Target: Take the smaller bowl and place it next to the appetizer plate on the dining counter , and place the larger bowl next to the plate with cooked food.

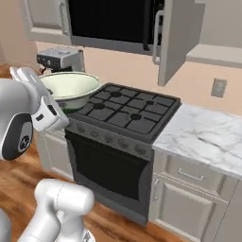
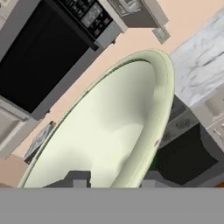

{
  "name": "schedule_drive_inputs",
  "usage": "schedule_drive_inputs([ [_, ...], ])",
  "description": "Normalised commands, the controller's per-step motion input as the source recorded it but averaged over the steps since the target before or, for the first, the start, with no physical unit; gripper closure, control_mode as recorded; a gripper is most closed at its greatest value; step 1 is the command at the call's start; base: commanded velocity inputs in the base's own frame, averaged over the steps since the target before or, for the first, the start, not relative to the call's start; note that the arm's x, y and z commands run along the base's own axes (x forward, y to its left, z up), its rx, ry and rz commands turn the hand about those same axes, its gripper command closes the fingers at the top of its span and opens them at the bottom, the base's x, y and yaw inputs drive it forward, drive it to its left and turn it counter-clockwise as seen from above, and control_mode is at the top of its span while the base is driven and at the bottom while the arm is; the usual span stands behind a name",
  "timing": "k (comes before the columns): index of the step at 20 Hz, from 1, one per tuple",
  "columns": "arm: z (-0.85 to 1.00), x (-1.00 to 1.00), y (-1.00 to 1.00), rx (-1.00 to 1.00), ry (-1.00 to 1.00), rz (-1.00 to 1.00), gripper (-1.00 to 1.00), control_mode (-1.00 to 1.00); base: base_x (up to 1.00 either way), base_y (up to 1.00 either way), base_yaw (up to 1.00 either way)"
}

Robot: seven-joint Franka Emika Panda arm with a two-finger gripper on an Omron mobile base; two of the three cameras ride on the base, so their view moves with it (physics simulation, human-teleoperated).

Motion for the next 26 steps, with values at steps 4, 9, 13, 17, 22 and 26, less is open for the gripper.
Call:
schedule_drive_inputs([
  [4,0.00,0.00,0.00,0.00,0.00,0.00,1.00,1.00,0.01,0.71,0.52],
  [9,0.00,0.00,0.00,0.00,0.00,0.00,1.00,1.00,0.02,0.73,0.50],
  [13,0.00,0.00,0.00,0.00,0.00,0.00,1.00,1.00,0.00,0.74,0.51],
  [17,0.00,0.00,0.00,0.00,0.00,0.00,1.00,1.00,0.00,0.68,0.48],
  [22,0.00,0.00,0.00,0.00,0.00,0.00,1.00,1.00,0.24,0.60,0.39],
  [26,0.00,0.00,0.00,0.00,0.00,0.00,1.00,1.00,0.72,0.63,0.30],
])
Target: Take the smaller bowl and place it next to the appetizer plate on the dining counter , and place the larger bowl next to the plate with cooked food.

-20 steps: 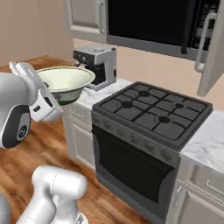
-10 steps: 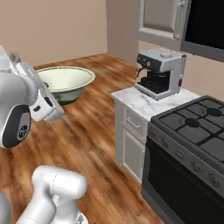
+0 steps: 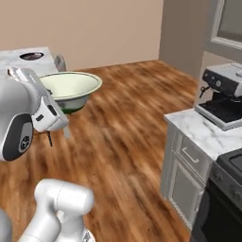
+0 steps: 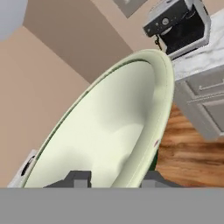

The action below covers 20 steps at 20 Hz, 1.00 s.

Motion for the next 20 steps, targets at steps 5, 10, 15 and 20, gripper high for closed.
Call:
schedule_drive_inputs([
  [5,0.00,0.00,0.00,0.00,0.00,0.00,1.00,1.00,0.97,0.66,0.18],
  [10,0.00,0.00,0.00,0.00,0.00,0.00,1.00,1.00,0.98,0.71,0.16],
  [15,0.00,0.00,0.00,0.00,0.00,0.00,1.00,1.00,0.91,0.64,0.17],
  [20,0.00,0.00,0.00,0.00,0.00,0.00,1.00,1.00,0.80,0.55,0.17],
])
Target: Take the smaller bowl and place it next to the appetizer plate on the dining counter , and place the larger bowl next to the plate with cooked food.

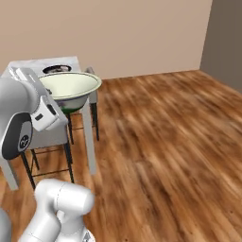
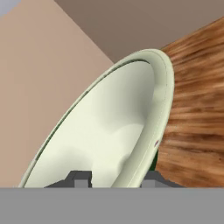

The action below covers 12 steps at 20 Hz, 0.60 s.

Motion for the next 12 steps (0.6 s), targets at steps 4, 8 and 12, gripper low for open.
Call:
schedule_drive_inputs([
  [4,0.00,0.00,0.00,0.00,0.00,0.00,1.00,1.00,0.68,0.33,0.09],
  [8,0.00,0.00,0.00,0.00,0.00,0.00,1.00,1.00,0.70,0.07,0.07],
  [12,0.00,0.00,0.00,0.00,0.00,0.00,1.00,1.00,0.62,-0.09,0.00],
])
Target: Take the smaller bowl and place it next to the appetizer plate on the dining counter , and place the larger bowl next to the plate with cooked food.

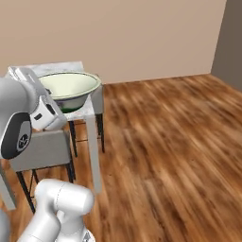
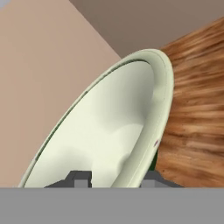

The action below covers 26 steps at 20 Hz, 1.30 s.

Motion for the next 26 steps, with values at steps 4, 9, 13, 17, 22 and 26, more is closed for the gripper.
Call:
schedule_drive_inputs([
  [4,0.00,0.00,0.00,0.00,0.00,0.00,1.00,1.00,0.78,-0.28,0.00],
  [9,0.00,0.00,0.00,0.00,0.00,0.00,1.00,1.00,0.86,-0.50,0.00],
  [13,0.00,0.00,0.00,0.00,0.00,0.00,1.00,1.00,0.94,-0.56,0.00],
  [17,0.00,0.00,0.00,0.00,0.00,0.00,1.00,1.00,0.99,-0.36,0.04],
  [22,0.00,0.00,0.00,0.00,0.00,0.00,1.00,1.00,1.00,-0.26,0.12],
  [26,0.00,0.00,0.00,0.00,0.00,0.00,1.00,1.00,1.00,-0.25,0.18],
])
